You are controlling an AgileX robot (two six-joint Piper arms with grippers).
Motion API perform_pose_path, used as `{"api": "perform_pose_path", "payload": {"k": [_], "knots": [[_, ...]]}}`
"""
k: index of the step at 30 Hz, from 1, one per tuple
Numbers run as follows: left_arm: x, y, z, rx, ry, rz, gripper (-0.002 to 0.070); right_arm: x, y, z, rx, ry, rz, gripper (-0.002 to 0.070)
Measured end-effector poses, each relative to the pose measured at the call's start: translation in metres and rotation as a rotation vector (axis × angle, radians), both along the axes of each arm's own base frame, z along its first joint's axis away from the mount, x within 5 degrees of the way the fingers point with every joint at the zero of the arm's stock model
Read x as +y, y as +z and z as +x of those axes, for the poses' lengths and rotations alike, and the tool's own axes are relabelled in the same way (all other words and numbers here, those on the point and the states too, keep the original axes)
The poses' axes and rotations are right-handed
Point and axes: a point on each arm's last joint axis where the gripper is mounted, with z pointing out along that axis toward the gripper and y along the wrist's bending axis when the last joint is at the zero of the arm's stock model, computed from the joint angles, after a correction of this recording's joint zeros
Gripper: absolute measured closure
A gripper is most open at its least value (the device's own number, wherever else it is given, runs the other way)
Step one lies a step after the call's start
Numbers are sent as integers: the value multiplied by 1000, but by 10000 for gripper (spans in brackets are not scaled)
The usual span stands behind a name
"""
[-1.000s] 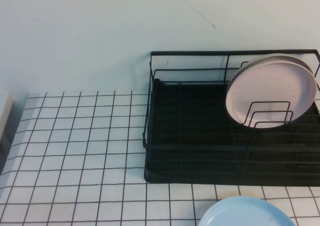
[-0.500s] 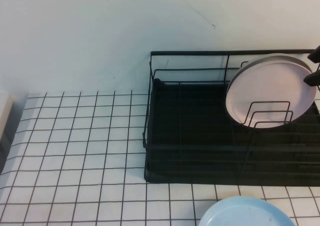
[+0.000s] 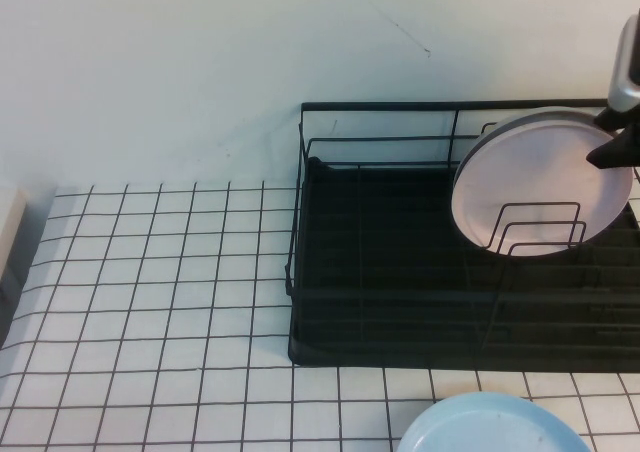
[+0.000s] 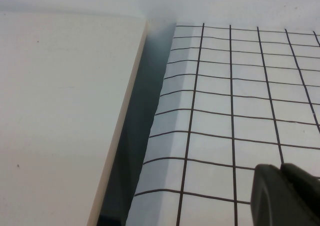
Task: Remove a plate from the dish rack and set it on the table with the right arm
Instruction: Grasp the plate from the shelf, then place the plate from the table
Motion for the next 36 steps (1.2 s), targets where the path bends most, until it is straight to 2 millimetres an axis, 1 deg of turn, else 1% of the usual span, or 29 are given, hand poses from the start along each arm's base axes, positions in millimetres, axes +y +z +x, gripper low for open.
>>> {"api": "perform_pose_path", "payload": {"k": [5, 7, 8, 9, 11, 12, 13, 17, 19, 22, 26, 29, 32, 36], "knots": [[0, 0, 0, 0, 0, -2, 678, -1, -12, 6, 21, -4, -1, 292], [0, 0, 0, 0, 0, -2, 678, -1, -16, 7, 28, -5, 0, 321], [0, 0, 0, 0, 0, -2, 678, -1, -17, 8, 29, -6, -1, 344], [0, 0, 0, 0, 0, -2, 678, -1, -18, 8, 31, -7, -1, 382], [0, 0, 0, 0, 0, -2, 678, -1, -18, 8, 31, -7, -1, 474], [0, 0, 0, 0, 0, -2, 678, -1, -18, 8, 29, -8, -1, 531], [0, 0, 0, 0, 0, -2, 678, -2, -18, 9, 16, -14, -4, 566], [0, 0, 0, 0, 0, -2, 678, -3, -17, 10, 12, -44, -14, 571], [0, 0, 0, -2, 0, -1, 678, -5, -12, 8, 17, -67, -31, 571], [0, 0, 0, -2, 0, -1, 678, -9, 6, -1, 1, -103, -73, 574], [0, 0, 0, -2, 0, -1, 678, -10, 46, -23, -64, -138, -92, 577], [0, 0, 0, -2, 0, -1, 678, -9, 77, -43, -108, -162, -68, 580], [0, 0, 0, -2, 0, -1, 678, -5, 107, -69, -120, -196, -17, 582], [0, 0, 0, -2, 0, -1, 678, -2, 137, -105, -101, -245, 46, 582]]}}
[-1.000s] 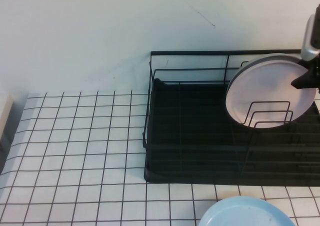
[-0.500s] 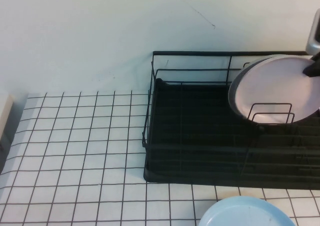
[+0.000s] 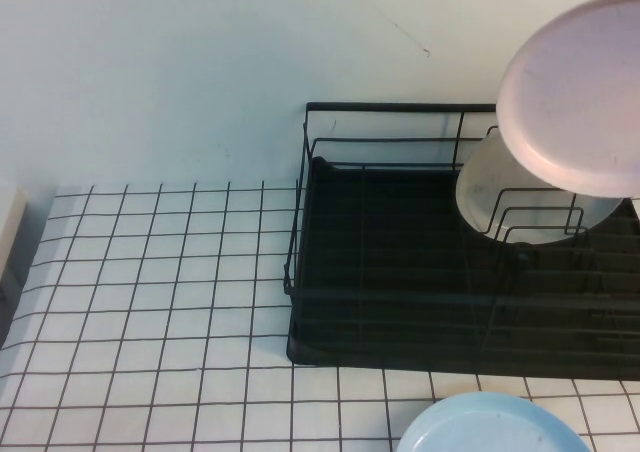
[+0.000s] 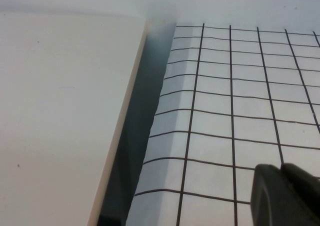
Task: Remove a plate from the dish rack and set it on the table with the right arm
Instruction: Place the plate from the table
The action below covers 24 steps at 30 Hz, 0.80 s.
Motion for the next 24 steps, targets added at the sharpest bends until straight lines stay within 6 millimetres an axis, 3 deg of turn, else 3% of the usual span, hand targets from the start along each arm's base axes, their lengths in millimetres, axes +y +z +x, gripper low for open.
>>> {"api": "perform_pose_path", "payload": {"k": [5, 8, 12, 15, 21, 24], "knots": [[0, 0, 0, 0, 0, 0, 678, 6, 24, -47, 84, -2, 58, 583], [0, 0, 0, 0, 0, 0, 678, 11, 35, -66, 102, -62, 169, 583], [0, 0, 0, 0, 0, 0, 678, 24, 24, -87, 186, -46, 352, 583], [0, 0, 0, 0, 0, 0, 678, 31, -7, -96, 312, -33, 460, 583], [0, 0, 0, 0, 0, 0, 678, 35, -115, -114, 682, -108, 517, 583], [0, 0, 0, 0, 0, 0, 678, 36, -157, -128, 791, -133, 525, 583]]}}
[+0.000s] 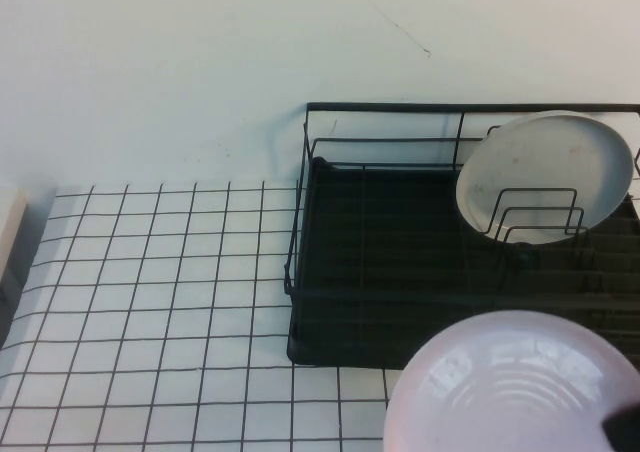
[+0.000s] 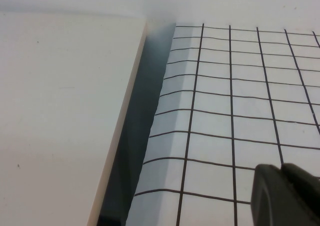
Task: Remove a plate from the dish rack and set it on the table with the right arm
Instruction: Place the plate from the table
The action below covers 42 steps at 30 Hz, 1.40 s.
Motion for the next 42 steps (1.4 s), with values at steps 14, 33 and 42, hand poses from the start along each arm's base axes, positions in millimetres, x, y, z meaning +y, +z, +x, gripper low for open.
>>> {"api": "perform_pose_path", "payload": {"k": [14, 33, 42], "knots": [[0, 0, 0, 0, 0, 0, 678, 4, -70, -1, -58, 53, 49, 583], [0, 0, 0, 0, 0, 0, 678, -1, -59, 14, -78, 183, -17, 337], [0, 0, 0, 0, 0, 0, 678, -10, 8, 50, -94, 132, -116, 338]]}}
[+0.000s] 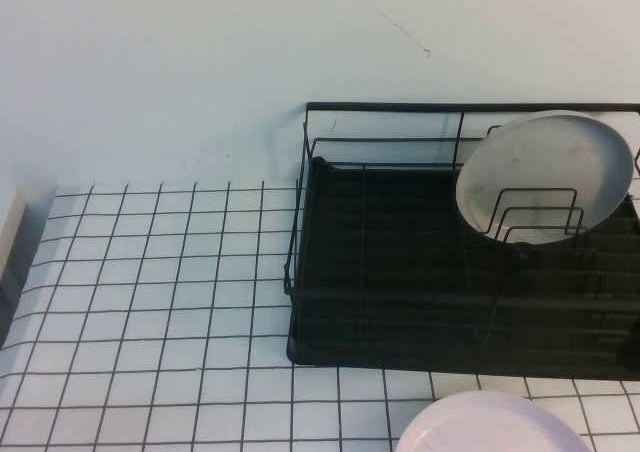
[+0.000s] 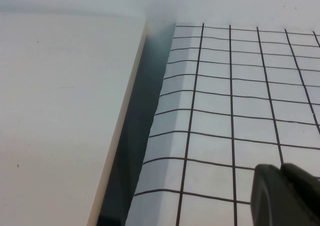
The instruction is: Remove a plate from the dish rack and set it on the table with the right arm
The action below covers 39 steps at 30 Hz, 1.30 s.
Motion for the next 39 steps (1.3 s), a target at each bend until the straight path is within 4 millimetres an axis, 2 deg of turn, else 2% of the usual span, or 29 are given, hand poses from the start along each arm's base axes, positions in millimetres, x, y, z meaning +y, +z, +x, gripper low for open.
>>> {"api": "perform_pose_path", "payload": {"k": [4, 8, 10, 13, 16, 18, 21, 23, 27, 31, 36, 39], "knots": [[0, 0, 0, 0, 0, 0, 678, -3, 28, 4, -54, -57, -35, 398], [0, 0, 0, 0, 0, 0, 678, 2, 62, -13, -234, 0, 6, 594], [0, 0, 0, 0, 0, 0, 678, 7, 85, -33, -371, 48, 40, 636], [0, 0, 0, 0, 0, 0, 678, 12, 117, -71, -564, 67, 66, 660], [0, 0, 0, 0, 0, 0, 678, 11, 142, -107, -814, -28, 50, 667], [0, 0, 0, 0, 0, 0, 678, 9, 149, -134, -968, -131, 51, 668], [0, 0, 0, 0, 0, 0, 678, 2, 144, -166, -1150, -290, 63, 668], [0, 0, 0, 0, 0, 0, 678, -2, 132, -183, -1240, -380, 70, 668], [0, 0, 0, 0, 0, 0, 678, -6, 105, -206, -1328, -462, 82, 670], [0, 0, 0, 0, 0, 0, 678, -6, 92, -217, -1354, -466, 94, 671], [0, 0, 0, 0, 0, 0, 678, -1, 82, -219, -1296, -409, 107, 671], [0, 0, 0, 0, 0, 0, 678, -5, 72, -214, -1294, -404, 5, 673]]}}
